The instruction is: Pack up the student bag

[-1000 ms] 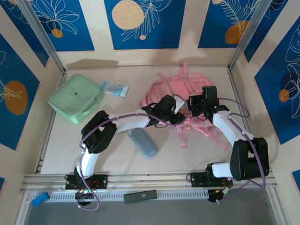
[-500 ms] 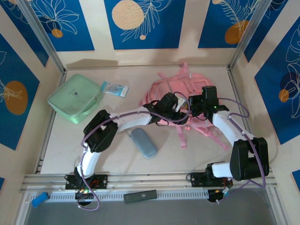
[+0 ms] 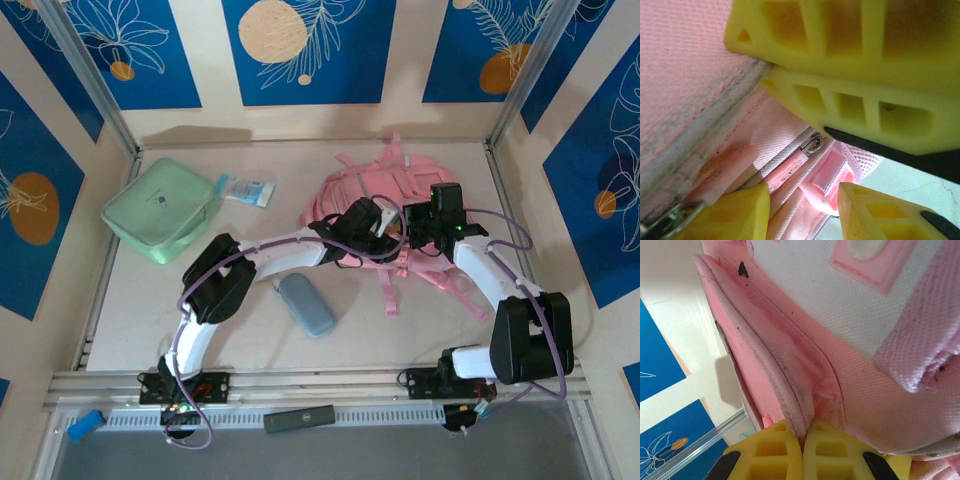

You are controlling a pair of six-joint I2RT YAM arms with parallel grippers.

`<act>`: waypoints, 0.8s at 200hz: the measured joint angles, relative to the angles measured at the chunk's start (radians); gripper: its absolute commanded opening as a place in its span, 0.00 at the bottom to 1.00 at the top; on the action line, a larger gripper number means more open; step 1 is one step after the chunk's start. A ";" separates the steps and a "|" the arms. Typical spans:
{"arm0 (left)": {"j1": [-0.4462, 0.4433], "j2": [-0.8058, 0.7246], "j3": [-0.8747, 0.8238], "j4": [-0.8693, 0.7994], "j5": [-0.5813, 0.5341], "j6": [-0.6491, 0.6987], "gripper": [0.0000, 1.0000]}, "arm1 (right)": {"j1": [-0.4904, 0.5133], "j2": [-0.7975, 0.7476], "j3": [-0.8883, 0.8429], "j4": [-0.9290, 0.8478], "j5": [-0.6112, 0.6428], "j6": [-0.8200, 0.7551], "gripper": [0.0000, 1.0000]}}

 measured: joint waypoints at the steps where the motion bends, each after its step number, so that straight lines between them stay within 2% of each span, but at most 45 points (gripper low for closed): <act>1: 0.000 0.000 0.000 0.000 0.000 0.001 0.40 | 0.000 0.000 0.000 0.000 0.000 0.000 0.00; 45: -0.005 0.001 0.010 -0.016 -0.022 0.081 0.41 | -0.001 0.000 0.000 -0.001 -0.003 0.001 0.00; 61: -0.005 0.001 0.008 -0.023 -0.043 0.109 0.53 | -0.001 -0.001 0.000 -0.002 -0.005 0.001 0.00; 84: -0.012 -0.013 -0.035 0.010 -0.079 0.135 0.54 | -0.002 -0.001 0.000 -0.006 -0.012 0.008 0.00; 96: -0.017 -0.034 -0.087 0.048 -0.110 0.152 0.58 | -0.001 -0.001 0.000 -0.013 -0.016 0.012 0.00; 114: -0.026 -0.053 -0.139 0.085 -0.142 0.153 0.61 | -0.001 -0.001 0.000 -0.024 -0.019 0.023 0.00; 160: -0.027 -0.040 -0.132 0.117 -0.163 0.092 0.65 | 0.002 -0.003 0.012 -0.032 -0.019 0.031 0.00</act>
